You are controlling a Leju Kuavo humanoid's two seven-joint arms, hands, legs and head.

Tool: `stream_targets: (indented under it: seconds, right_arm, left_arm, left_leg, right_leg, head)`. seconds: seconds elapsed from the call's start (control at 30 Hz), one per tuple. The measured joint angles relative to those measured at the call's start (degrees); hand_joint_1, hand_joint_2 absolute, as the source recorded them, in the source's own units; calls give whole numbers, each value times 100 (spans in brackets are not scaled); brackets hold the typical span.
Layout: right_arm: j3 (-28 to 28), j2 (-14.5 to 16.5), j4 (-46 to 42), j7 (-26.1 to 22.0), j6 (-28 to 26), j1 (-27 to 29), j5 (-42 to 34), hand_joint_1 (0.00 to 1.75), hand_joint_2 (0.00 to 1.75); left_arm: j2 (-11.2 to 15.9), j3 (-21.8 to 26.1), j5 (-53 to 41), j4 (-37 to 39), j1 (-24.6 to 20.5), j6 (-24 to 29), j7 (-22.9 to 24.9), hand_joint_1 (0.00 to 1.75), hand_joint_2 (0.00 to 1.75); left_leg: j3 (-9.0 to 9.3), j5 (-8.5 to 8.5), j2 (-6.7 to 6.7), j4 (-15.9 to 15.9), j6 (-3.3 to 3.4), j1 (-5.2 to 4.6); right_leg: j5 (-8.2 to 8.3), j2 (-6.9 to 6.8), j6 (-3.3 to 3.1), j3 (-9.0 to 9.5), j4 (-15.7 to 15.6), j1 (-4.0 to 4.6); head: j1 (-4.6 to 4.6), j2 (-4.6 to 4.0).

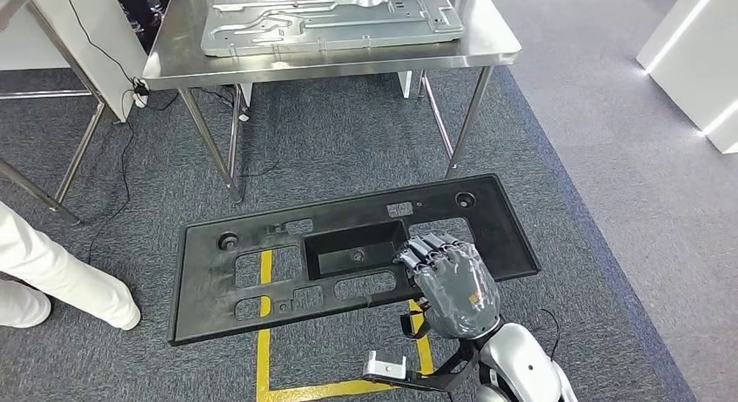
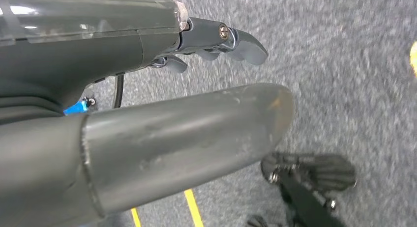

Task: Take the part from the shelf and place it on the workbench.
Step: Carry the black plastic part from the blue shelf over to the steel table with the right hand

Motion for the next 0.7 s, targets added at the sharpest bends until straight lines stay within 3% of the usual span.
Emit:
stream_targets:
  seconds: [0.07, 0.1, 0.13, 0.23, 0.27, 0.37, 0.43, 0.47, 0.53, 0.57, 0.6, 0.63, 0.7]
  right_arm:
    - [0, 0, 2, 0, 4, 15, 1, 175, 175]
    - [0, 0, 2, 0, 6, 18, 1, 175, 175]
    - [0, 0, 2, 0, 8, 19, 1, 175, 175]
    - [-3, 0, 3, 1, 15, 33, 2, 175, 175]
    - [-6, 0, 0, 2, 18, 41, 5, 175, 175]
    - [-14, 9, -16, 2, 23, 43, 15, 175, 175]
    - [-15, 25, -26, 7, 24, 34, 15, 175, 175]
    - [-15, 31, -28, 8, 24, 34, 16, 175, 175]
    - [-15, 36, -28, 6, 27, 39, 16, 175, 175]
    - [-15, 37, -27, 3, 31, 48, 16, 175, 175]
    - [-15, 37, -27, 2, 35, 55, 16, 175, 175]
    - [-15, 38, -26, 2, 40, 59, 16, 175, 175]
    - [-15, 43, -24, 1, 50, 60, 16, 175, 175]
  left_arm:
    - [0, -10, 8, 4, 10, 0, 1, 0, 0]
    - [-1, -14, 13, 5, 13, 0, 2, 0, 0]
    - [-1, -18, 15, 5, 13, 0, 2, 0, 0]
    - [-21, -24, 25, 7, 6, 0, 2, 0, 0]
    - [-27, -25, 28, 11, 0, 1, 2, 0, 0]
    - [-31, -26, 37, 27, -16, 6, 3, 0, 0]
    - [-34, -27, 39, 29, -44, 9, 2, 0, 0]
    - [-36, -27, 44, 29, -56, 10, 1, 0, 0]
    - [-38, -28, 60, 29, -52, 13, 1, 0, 0]
    - [-38, -28, 67, 29, -34, 13, 2, 0, 0]
    - [-39, -30, 72, 29, -15, 13, 3, 0, 0]
    - [-39, -31, 75, 29, 0, 13, 3, 0, 0]
    - [-33, -32, 80, 36, 23, 15, 4, 0, 0]
  left_leg:
    - [185, -128, -26, -42, 5, -16]
    - [298, -207, -41, -55, 4, -25]
    - [409, -289, -52, -64, 1, -32]
    - [698, -553, -75, -76, -37, -68]
    - [801, -616, -82, -87, -64, -83]
    - [945, -564, -83, 49, -152, -100]
    - [715, -546, -56, 519, -199, -85]
    - [497, -632, -41, 855, -229, -75]
    - [2, -980, -31, 1393, -285, -64]
    - [-182, -1130, -30, 1470, -299, -60]
    - [-299, -1163, -29, 1386, -292, -58]
    - [-351, -1032, -28, 1157, -266, -60]
    - [-369, -390, -30, 558, -175, -93]
  right_leg:
    - [-351, 0, -8, -382, 168, 29]
    - [-385, 0, -23, -476, 35, 47]
    - [-242, 0, -54, -502, -224, 67]
    - [785, 8, -196, -441, -1113, 150]
    - [966, 18, -229, -405, -1245, 165]
    - [905, 51, -312, -180, -1352, 138]
    - [854, 47, -370, 1, -1421, 121]
    - [810, 41, -386, 73, -1446, 120]
    - [700, 43, -400, 204, -1467, 120]
    - [638, 51, -398, 277, -1470, 120]
    - [570, 58, -394, 357, -1471, 121]
    - [503, 63, -386, 443, -1471, 124]
    - [374, 64, -359, 595, -1472, 136]
  head:
    - [0, 0]
    - [0, 0]
    - [0, 0]
    - [-1, 0]
    - [-1, 0]
    - [-3, 0]
    - [-6, 0]
    - [-8, 0]
    - [-10, 0]
    - [-11, 0]
    - [-11, 0]
    - [-11, 0]
    - [-10, 0]
